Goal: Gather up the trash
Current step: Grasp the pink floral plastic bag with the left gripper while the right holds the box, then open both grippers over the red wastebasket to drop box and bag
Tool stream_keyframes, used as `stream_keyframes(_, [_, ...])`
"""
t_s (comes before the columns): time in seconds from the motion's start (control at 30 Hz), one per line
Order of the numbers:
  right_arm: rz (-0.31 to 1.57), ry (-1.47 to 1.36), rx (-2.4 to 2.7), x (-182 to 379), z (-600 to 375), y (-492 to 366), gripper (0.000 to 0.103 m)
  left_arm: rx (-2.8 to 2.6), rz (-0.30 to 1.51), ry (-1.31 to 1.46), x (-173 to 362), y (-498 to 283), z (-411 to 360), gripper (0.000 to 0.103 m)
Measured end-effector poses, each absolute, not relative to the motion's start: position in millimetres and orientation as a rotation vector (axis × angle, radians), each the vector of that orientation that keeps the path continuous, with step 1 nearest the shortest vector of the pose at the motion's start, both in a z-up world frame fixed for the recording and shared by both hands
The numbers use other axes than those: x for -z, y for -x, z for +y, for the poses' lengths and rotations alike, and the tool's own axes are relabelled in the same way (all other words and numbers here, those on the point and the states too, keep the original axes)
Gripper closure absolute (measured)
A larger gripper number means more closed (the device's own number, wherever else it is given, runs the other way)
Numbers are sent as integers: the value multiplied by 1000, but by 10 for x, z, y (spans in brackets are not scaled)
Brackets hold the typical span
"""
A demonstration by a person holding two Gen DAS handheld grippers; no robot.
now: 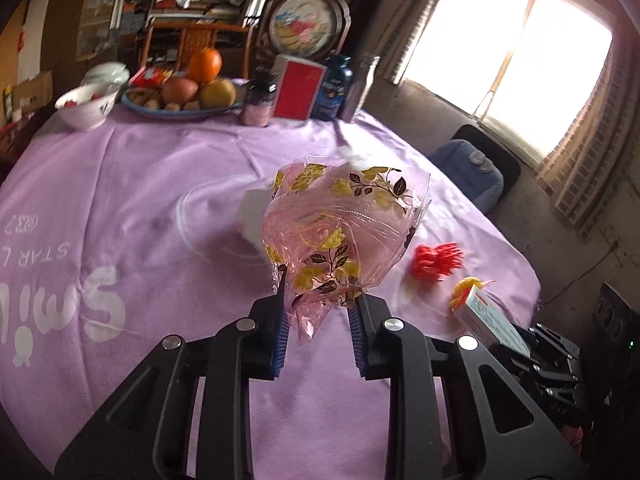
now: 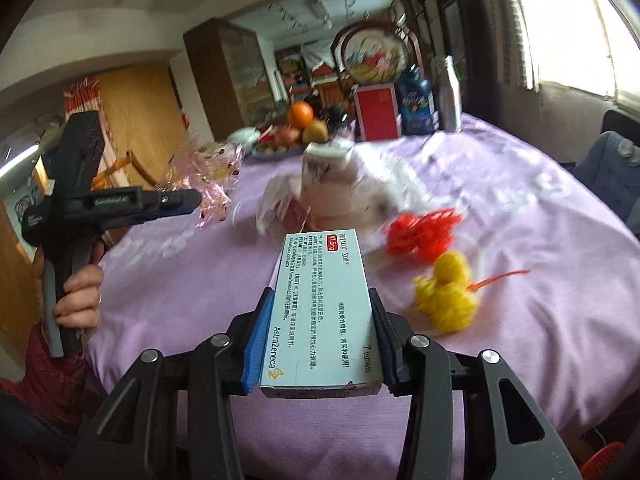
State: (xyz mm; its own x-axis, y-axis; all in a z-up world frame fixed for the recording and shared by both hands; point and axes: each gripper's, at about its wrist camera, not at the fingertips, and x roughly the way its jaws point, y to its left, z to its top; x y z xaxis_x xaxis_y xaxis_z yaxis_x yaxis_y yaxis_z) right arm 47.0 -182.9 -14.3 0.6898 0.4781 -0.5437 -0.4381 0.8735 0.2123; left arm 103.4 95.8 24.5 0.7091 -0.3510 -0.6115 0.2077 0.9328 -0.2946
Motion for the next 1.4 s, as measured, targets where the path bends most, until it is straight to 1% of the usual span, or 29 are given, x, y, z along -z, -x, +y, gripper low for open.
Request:
stream_keyframes(0.17, [579, -98, -448, 38, -2127, -327, 58, 403, 693, 167, -457, -965, 598, 76])
stream_keyframes(0.3, [551, -119, -370, -2, -2451, -170, 58, 481, 705, 155, -508, -989, 285, 76])
stream_keyframes(0.6, [533, -180, -63, 66, -3618, 421, 58, 689, 733, 45, -504, -982, -822, 76])
stream_keyframes(0.8, [578, -232, 169, 316, -4475, 859, 58, 850, 775, -41, -416, -895, -1706, 76])
stream_keyframes(0.9, [627, -278, 264, 561, -4894, 1071, 58, 921, 803, -101, -340, -808, -2167, 76])
stream_keyframes(1.0, [739, -320, 314, 938, -5224, 1130, 57, 985, 821, -150, -241, -722, -2592, 76])
stream_keyframes(1.03, [767, -330, 316, 1029, -5280, 1130, 55, 1007, 829, -164, -200, -693, -2730, 76])
stream_keyframes(1.1, [789, -355, 342, 1205, -5409, 1163, 39, 1049, 852, -191, -103, -642, -2988, 76])
stream_keyframes(1.23, [737, -385, 387, 1261, -5594, 1274, 36, 1112, 912, -259, 137, -536, -3502, 76])
stream_keyframes(1.3, [700, -403, 436, 1261, -5740, 1379, 30, 1135, 935, -302, 269, -487, -3727, 76])
stream_keyframes(1.4, [661, -417, 508, 1221, -5888, 1506, 26, 1175, 977, -354, 469, -388, -4038, 76])
